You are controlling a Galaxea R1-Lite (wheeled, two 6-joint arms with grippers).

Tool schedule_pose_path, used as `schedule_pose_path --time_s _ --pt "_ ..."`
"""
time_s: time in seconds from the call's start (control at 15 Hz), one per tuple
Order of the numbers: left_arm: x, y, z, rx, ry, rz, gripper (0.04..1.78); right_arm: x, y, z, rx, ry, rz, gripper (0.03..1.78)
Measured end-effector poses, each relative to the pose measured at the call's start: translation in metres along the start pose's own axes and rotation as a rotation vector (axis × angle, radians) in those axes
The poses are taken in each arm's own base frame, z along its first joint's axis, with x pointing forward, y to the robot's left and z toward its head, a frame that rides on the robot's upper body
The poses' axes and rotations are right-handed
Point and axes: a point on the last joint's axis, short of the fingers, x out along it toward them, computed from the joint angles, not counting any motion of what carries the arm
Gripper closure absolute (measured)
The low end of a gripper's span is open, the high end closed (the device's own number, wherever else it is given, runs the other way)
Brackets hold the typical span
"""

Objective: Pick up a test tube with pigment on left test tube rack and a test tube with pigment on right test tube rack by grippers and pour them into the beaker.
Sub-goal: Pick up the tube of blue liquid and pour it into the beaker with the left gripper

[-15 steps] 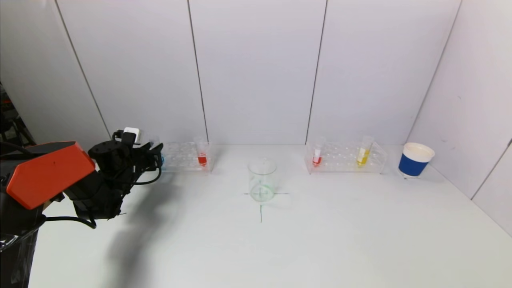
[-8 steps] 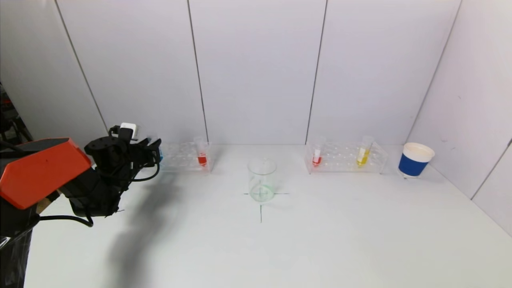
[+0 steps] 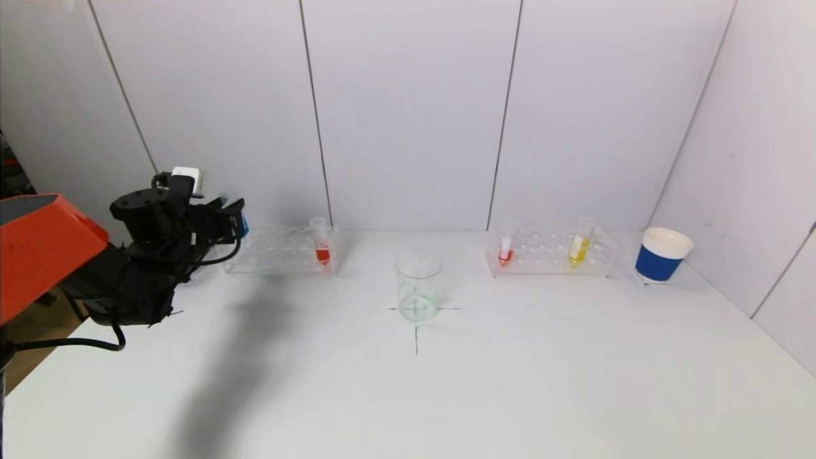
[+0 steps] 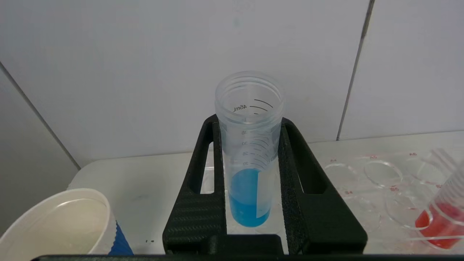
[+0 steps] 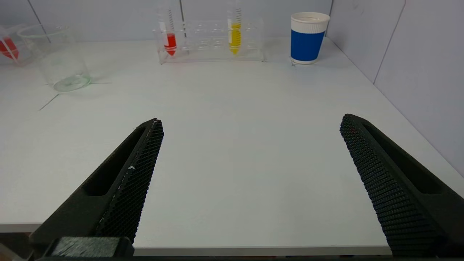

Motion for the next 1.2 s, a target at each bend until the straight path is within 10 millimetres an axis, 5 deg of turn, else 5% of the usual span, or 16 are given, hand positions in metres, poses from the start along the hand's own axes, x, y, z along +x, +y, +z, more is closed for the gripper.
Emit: schedule_pose_path --time_s 0.27,0.8,1.0,1.2 --pt "-0.012 -0.009 0.044 0.000 -0.012 -0.024 1.37 0.000 0.000 0.000 0.000 0.000 0.000 0.04" --pt "-0.020 -0.074 0.136 -0.011 0.026 -0.221 1.37 0.000 0.000 0.000 0.000 0.000 0.000 0.04" --pt "-0.009 -0.097 0.153 -0.008 0.004 -0.307 1.37 0.000 0.000 0.000 0.000 0.000 0.000 0.04" --pt "-0.004 -0.124 0.146 0.000 0.053 -0.543 1.37 0.000 0.000 0.000 0.000 0.000 0.000 0.04"
